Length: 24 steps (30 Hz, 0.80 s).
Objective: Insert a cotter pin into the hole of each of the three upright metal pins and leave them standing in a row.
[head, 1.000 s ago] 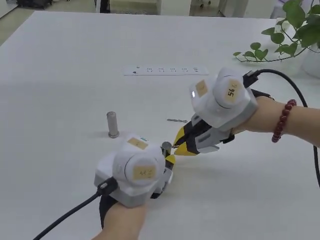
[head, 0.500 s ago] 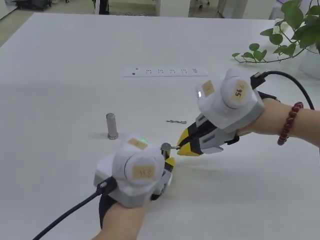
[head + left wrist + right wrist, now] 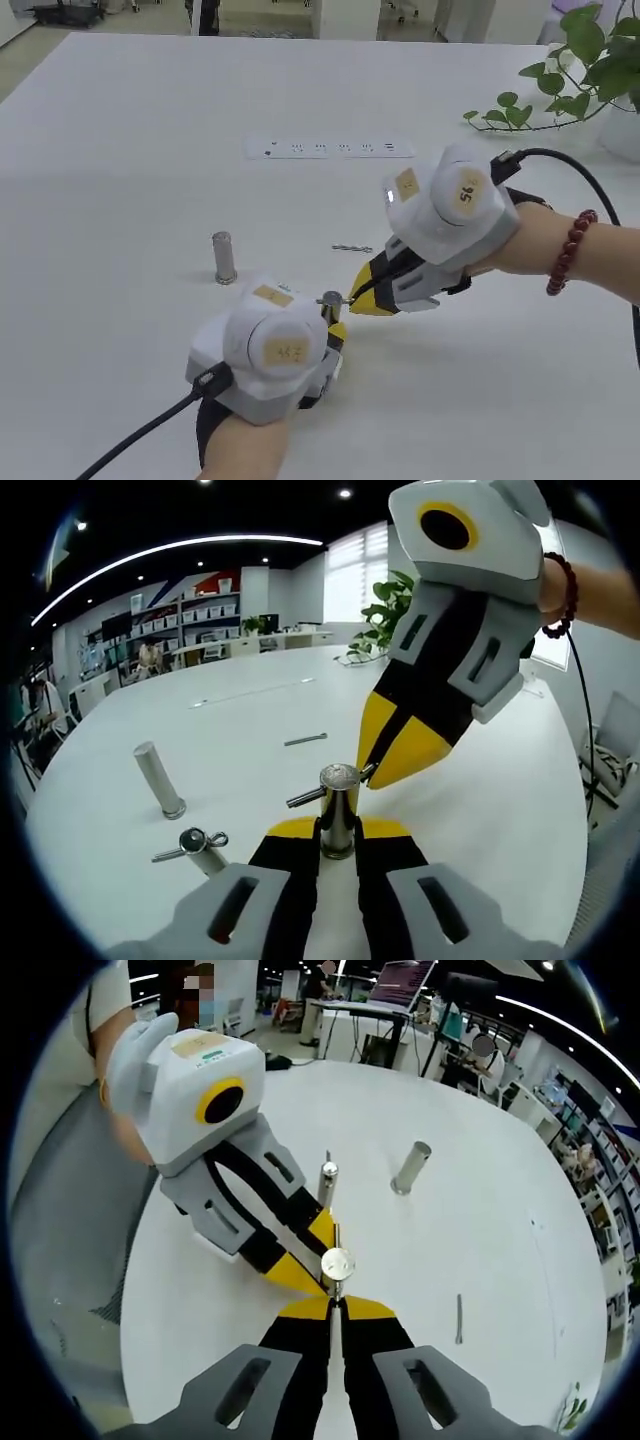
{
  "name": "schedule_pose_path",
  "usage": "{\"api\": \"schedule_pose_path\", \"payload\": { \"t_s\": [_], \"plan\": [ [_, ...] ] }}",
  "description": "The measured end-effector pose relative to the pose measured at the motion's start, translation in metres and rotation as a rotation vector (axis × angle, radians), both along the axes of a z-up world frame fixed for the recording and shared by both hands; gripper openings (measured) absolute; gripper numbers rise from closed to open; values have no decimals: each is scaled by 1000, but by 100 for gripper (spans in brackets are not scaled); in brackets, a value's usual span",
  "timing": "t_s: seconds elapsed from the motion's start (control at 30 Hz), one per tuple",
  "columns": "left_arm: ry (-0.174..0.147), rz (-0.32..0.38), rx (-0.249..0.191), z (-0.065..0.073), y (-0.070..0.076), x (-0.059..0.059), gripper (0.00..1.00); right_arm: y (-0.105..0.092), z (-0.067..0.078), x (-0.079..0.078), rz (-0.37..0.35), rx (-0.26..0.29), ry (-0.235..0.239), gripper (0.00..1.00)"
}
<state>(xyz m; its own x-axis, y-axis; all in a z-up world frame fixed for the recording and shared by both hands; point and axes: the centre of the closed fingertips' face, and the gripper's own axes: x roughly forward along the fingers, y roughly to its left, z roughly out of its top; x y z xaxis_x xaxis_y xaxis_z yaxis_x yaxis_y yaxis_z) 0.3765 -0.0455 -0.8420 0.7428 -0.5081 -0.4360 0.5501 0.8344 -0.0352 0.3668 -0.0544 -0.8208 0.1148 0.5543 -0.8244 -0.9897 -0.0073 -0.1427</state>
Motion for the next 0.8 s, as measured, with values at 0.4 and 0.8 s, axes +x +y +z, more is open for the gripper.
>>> {"api": "schedule_pose_path", "payload": {
  "t_s": [0.4,0.8],
  "plan": [
    [-2,9,7,0,-1,1,12,4,-1,3,10,-2,-10,5],
    [21,22,-10,0,-1,2,13,3,-1,5,-25,15,7,6]
  ]
}}
